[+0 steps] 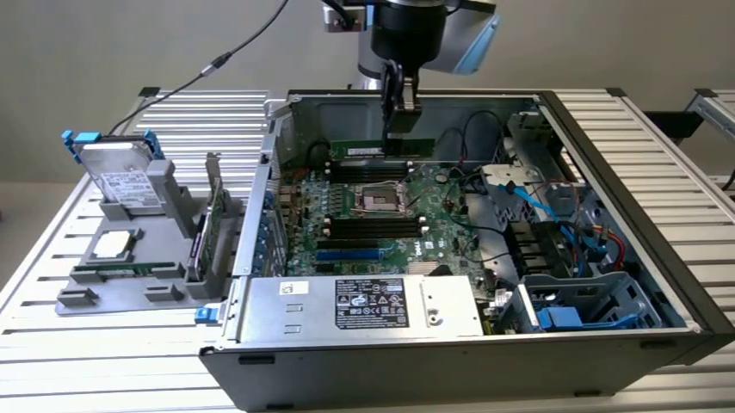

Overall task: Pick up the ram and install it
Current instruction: 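Pick up the ram and move it above insertion slot, then insert the ram into the slot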

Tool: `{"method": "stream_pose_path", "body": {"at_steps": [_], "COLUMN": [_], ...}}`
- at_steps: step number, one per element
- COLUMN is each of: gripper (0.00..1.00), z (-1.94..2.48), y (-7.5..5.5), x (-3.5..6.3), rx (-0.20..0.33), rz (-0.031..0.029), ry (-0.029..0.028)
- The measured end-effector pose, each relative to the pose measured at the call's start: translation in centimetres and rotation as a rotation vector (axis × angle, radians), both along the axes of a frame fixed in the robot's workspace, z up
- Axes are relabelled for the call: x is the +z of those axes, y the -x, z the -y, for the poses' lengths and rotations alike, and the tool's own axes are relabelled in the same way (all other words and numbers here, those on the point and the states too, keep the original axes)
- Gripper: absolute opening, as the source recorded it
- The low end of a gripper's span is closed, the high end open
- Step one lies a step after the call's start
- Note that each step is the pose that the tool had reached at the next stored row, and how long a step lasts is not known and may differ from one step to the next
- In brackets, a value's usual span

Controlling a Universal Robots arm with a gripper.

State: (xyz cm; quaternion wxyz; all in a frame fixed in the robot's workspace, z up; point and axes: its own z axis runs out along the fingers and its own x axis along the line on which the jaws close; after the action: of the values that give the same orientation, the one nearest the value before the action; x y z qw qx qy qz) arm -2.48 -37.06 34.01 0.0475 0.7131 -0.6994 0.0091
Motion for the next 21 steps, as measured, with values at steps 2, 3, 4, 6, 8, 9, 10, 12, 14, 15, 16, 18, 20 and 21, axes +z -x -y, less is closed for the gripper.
{"method": "stream_pose_path", "body": {"at_steps": [2, 3, 4, 6, 8, 9, 10, 12, 14, 15, 16, 18, 20, 21], "gripper": [0.14, 0.14, 0.14, 0.14, 0.14, 0.14, 0.14, 0.14, 0.14, 0.14, 0.14, 0.14, 0.14, 0.14], "z": [-0.01, -0.01, -0.01, -0.01, -0.01, -0.01, -0.01, -0.01, -0.01, -0.02, -0.02, -0.03, -0.03, -0.03], "y": [0.0, 0.0, 0.0, 0.0, 0.0, 0.0, 0.0, 0.0, 0.0, 0.0, 0.03, 0.09, 0.19, 0.22], "x": [-0.02, -0.02, -0.02, -0.02, -0.02, -0.02, -0.02, -0.02, -0.02, -0.02, -0.02, -0.07, -0.23, -0.33], "rx": [-0.001, -0.001, -0.001, -0.001, -0.001, -0.001, -0.001, -0.001, -0.001, -0.001, -0.001, 0.0, 0.0, 0.0], "rz": [-0.0002, -0.0002, -0.0002, -0.0003, -0.0003, -0.0003, -0.0003, -0.0003, -0.0003, -0.0003, -0.0004, -0.0003, -0.0003, -0.0003], "ry": [0.0, 0.0, 0.0, 0.0001, 0.0, 0.0, 0.0001, 0.0, 0.0, 0.0001, 0.0002, 0.0002, 0.0002, 0.0002]}}
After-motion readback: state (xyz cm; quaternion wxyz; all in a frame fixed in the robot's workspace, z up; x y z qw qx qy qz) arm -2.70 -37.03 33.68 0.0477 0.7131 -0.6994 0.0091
